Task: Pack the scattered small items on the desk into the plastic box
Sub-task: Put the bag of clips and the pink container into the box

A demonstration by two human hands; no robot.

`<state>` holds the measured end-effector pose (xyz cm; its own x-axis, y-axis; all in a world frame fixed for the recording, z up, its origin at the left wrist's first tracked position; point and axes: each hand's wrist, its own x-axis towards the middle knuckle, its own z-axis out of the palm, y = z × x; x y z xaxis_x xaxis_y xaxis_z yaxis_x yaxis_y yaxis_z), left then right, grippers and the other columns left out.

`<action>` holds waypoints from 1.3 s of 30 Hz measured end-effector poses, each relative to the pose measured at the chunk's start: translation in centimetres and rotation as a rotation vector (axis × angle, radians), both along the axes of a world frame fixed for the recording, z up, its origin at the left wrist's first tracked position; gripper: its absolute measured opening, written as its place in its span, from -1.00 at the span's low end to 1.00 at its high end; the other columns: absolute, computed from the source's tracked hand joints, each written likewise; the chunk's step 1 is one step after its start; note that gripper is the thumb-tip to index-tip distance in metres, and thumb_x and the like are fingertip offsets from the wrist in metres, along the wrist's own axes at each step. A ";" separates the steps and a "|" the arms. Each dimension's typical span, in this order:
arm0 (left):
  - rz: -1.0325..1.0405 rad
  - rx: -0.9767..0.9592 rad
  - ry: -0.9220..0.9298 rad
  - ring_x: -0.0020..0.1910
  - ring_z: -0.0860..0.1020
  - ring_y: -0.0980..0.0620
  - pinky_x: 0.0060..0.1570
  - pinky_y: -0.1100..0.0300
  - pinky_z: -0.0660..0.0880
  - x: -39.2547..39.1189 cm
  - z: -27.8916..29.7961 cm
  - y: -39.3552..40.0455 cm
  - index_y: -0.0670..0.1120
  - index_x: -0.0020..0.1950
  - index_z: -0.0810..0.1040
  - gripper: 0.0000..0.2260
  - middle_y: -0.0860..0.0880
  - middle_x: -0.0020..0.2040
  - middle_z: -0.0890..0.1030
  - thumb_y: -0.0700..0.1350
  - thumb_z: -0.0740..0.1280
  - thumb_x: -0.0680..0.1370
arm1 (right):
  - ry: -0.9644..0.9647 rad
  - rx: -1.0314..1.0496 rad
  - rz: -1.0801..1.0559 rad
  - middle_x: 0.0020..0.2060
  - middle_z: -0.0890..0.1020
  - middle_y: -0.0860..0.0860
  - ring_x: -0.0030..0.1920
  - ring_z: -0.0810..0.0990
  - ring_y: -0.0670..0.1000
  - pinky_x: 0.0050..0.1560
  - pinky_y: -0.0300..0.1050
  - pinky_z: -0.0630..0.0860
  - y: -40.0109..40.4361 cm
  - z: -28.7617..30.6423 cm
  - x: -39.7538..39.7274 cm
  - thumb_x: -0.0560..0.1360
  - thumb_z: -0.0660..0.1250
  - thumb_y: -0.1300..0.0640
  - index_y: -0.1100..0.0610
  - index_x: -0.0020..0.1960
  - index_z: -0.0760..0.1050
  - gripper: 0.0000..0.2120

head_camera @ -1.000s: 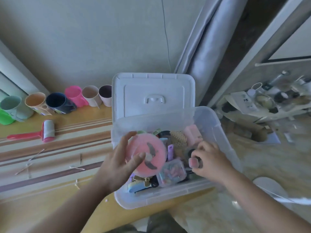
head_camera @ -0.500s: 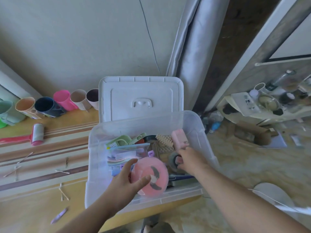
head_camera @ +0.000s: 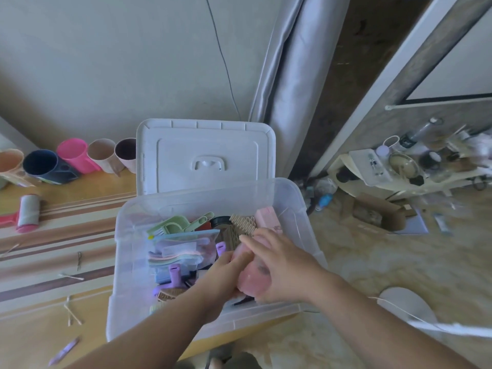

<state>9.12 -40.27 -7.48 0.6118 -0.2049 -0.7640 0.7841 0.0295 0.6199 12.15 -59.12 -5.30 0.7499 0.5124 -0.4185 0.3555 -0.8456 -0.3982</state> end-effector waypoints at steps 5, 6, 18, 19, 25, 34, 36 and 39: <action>-0.062 0.001 -0.084 0.07 0.69 -0.08 0.20 -0.02 0.54 0.2 0.9 -0.3 0.22 0.16 0.63 -0.73 -0.06 0.14 0.72 0.13 0.39 0.47 | -0.006 0.030 -0.128 0.51 0.14 -0.23 0.47 0.39 0.06 0.17 0.09 0.60 -1.3 -1.9 0.8 0.26 0.53 -0.27 -0.35 0.57 -0.03 0.05; -0.146 0.067 -0.166 0.07 0.68 0.00 0.21 0.03 0.54 -0.1 1.1 0.3 0.33 0.09 0.61 -0.81 0.04 0.12 0.71 0.11 0.39 0.50 | -0.007 0.000 -0.139 0.52 0.12 -0.22 0.46 0.38 0.08 0.18 0.06 0.58 -1.6 -2.1 1.0 0.28 0.52 -0.26 -0.36 0.58 -0.05 0.05; -0.572 1.102 -1.005 0.09 0.59 -0.05 0.07 -0.01 0.57 -5.4 -1.0 13.1 0.10 0.10 0.67 -0.75 0.10 0.10 0.60 0.06 0.30 0.49 | -0.001 -0.262 -0.022 0.52 0.02 -0.03 0.32 0.41 0.22 -0.09 -0.03 0.46 -1.7 -4.2 0.8 0.22 0.58 -0.21 -0.30 0.51 0.04 0.03; -0.542 1.119 -1.017 0.10 0.58 -0.06 0.08 0.00 0.55 -5.8 -1.2 13.7 0.09 0.09 0.67 -0.76 0.09 0.09 0.59 0.05 0.29 0.50 | -0.005 -0.265 -0.016 0.52 0.01 -0.04 0.33 0.42 0.21 -0.08 -0.05 0.44 -1.9 -4.1 0.5 0.22 0.57 -0.22 -0.31 0.51 0.04 0.02; -0.476 1.139 -0.992 0.20 0.54 -0.11 0.15 -0.04 0.53 -6.9 -2.3 15.2 0.09 0.14 0.65 -0.74 0.05 0.16 0.53 0.02 0.32 0.48 | 0.102 -0.233 -0.134 0.45 0.12 -0.13 0.40 0.43 0.09 0.11 0.06 0.56 -0.6 -3.4 0.3 0.17 0.44 -0.49 -0.33 0.46 0.12 -0.04; -0.641 1.258 -0.954 0.48 0.35 -0.30 0.46 -0.31 0.29 -7.1 -1.3 14.5 0.09 0.41 0.51 -0.43 -0.18 0.48 0.41 0.16 0.42 0.41 | 0.015 -0.228 -0.172 0.56 0.05 -0.17 0.50 0.29 0.04 0.29 0.03 0.51 1.1 -3.6 -0.2 0.22 0.31 -0.51 -0.28 0.61 0.07 0.03; -0.647 1.264 -0.942 0.51 0.30 -0.31 0.50 -0.33 0.20 -7.1 -1.3 14.6 0.11 0.45 0.47 -0.39 -0.20 0.54 0.35 0.18 0.40 0.40 | 0.010 -0.206 -0.207 0.55 0.12 -0.18 0.49 0.32 0.02 0.30 0.01 0.50 1.6 -4.0 -0.7 0.29 0.25 -0.47 -0.25 0.60 0.14 -0.08; -0.632 1.235 -0.934 0.55 0.26 -0.32 0.52 -0.30 0.18 -7.1 -1.3 14.7 0.14 0.52 0.37 -0.33 -0.22 0.58 0.29 0.16 0.36 0.40 | 0.043 -0.217 -0.236 0.48 0.24 -0.19 0.34 0.46 -0.02 0.25 -0.03 0.51 2.4 -4.4 -1.1 0.30 0.22 -0.40 -0.26 0.51 0.26 -0.21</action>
